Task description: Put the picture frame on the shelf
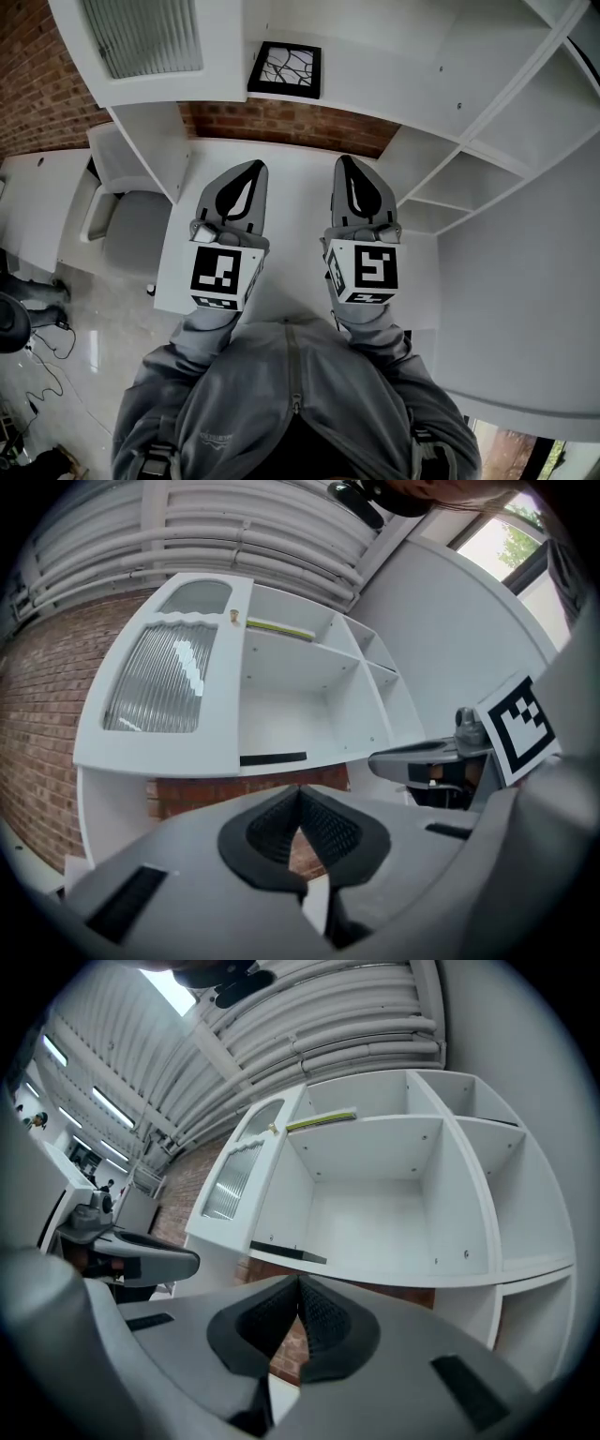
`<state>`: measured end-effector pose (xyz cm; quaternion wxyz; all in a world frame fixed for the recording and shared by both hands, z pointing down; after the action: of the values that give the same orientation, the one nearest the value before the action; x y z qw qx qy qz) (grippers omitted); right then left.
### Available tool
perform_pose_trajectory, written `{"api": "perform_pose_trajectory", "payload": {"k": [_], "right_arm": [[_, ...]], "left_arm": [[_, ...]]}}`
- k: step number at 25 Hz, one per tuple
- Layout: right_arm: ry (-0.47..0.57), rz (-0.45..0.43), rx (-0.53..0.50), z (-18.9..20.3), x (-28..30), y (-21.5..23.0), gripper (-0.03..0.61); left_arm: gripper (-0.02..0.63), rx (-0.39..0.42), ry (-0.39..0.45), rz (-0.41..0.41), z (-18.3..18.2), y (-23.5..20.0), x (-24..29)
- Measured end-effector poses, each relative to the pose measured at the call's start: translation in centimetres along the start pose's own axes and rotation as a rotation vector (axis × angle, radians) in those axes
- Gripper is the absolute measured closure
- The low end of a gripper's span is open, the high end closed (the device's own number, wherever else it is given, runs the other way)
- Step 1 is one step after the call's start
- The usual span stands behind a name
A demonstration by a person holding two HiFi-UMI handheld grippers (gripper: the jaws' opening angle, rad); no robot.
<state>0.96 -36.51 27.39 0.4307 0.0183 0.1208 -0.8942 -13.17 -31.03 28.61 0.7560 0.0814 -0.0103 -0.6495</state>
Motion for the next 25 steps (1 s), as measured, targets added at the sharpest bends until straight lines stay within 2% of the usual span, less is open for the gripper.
{"api": "perform_pose_trajectory", "payload": {"k": [6, 13, 25], "right_arm": [[-0.027, -0.001, 0.016, 2.6, -2.9, -1.4, 0.551], [-0.049, -0.018, 0.02, 3.7, -4.9, -2.7, 0.551], [-0.022, -0.024, 0.011, 3.1, -5.9, -2.9, 0.551]], "left_arm": [[0.607, -0.004, -0.018, -0.016, 1.9, 1.2, -2.6], [0.607, -0.018, -0.024, -0.025, 2.9, 2.3, -4.3], [0.607, -0.024, 0.01, -0.024, 2.4, 3.1, -4.8]]}}
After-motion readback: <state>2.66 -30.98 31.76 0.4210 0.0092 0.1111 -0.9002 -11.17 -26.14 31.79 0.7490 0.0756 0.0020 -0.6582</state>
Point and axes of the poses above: the fingertips, and each gripper's own axes: x forward along the fingers, y to its right, z out of its underside, the point moved 5 cm from there along -x, backward along the fingers
